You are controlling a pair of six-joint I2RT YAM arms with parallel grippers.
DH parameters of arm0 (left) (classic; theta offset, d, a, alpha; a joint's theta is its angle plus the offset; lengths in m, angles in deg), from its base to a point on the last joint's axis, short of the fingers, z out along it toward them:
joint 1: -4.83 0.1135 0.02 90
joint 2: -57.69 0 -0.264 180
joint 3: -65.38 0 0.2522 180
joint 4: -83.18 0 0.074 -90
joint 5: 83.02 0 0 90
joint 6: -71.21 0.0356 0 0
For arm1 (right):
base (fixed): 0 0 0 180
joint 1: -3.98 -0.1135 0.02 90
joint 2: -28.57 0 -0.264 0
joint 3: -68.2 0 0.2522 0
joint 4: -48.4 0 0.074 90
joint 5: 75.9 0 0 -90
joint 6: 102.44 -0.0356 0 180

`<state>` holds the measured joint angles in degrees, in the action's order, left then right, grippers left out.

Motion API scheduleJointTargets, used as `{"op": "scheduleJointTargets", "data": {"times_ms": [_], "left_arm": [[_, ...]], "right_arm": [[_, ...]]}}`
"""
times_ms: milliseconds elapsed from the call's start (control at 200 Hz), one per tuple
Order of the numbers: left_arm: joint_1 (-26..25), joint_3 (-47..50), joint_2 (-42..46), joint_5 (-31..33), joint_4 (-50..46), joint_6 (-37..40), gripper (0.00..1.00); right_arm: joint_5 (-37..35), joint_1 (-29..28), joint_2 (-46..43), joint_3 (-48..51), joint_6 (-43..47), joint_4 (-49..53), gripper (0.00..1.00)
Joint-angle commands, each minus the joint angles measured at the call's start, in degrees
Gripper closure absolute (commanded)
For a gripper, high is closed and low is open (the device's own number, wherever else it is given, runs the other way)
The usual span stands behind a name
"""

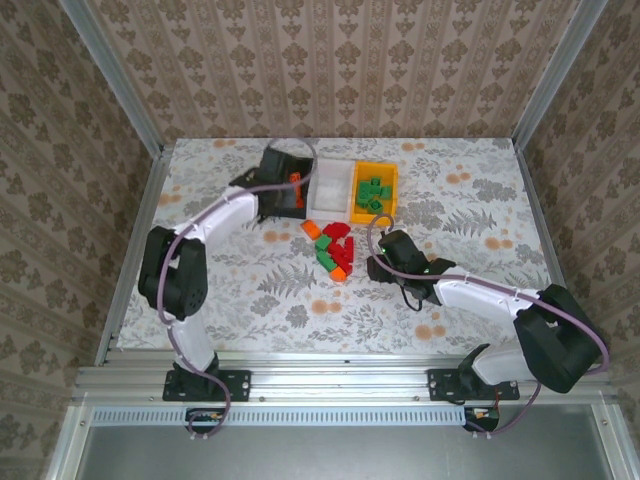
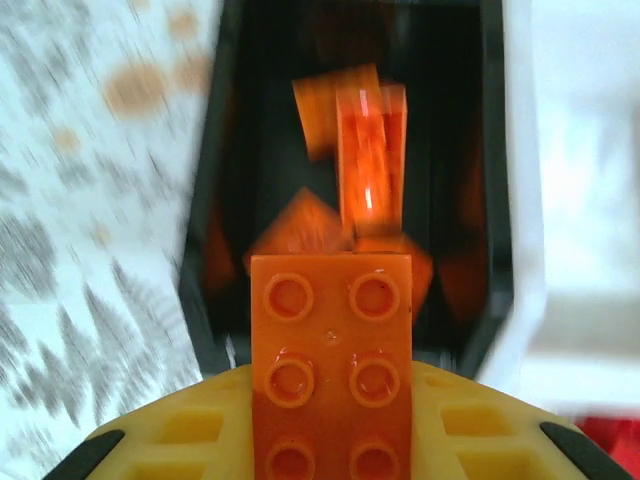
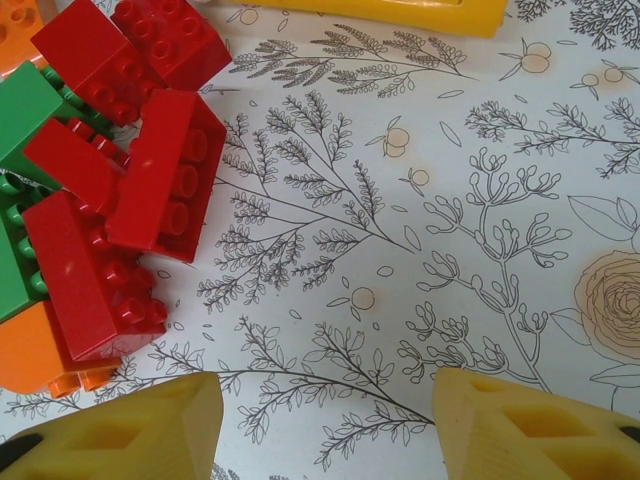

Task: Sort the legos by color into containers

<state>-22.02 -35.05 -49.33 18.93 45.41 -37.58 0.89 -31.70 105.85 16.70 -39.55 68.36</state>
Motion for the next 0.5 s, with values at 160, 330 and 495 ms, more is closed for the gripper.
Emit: {"op": "scheduleJointTargets", "data": {"times_ms": [160,330,495], "left_arm": [[2.0,-19.0,-14.7,-2.9,-9.4,5.0,0.68],[2.6,-19.8,-16.9,-2.8,-8.8,2.5,0.66],[3.2,-19.3,-18.6,-4.7,-7.5,2.0,0.64]], "right_arm": [[-9.0,0.5,-1.9,-0.6,-1.3,4.2,0.38],[-12.3,3.4,-7.0,1.3,-7.1,9.1,0.25],[-10.7,7.0,-14.9,5.2,-10.5,15.8,0.17]]}}
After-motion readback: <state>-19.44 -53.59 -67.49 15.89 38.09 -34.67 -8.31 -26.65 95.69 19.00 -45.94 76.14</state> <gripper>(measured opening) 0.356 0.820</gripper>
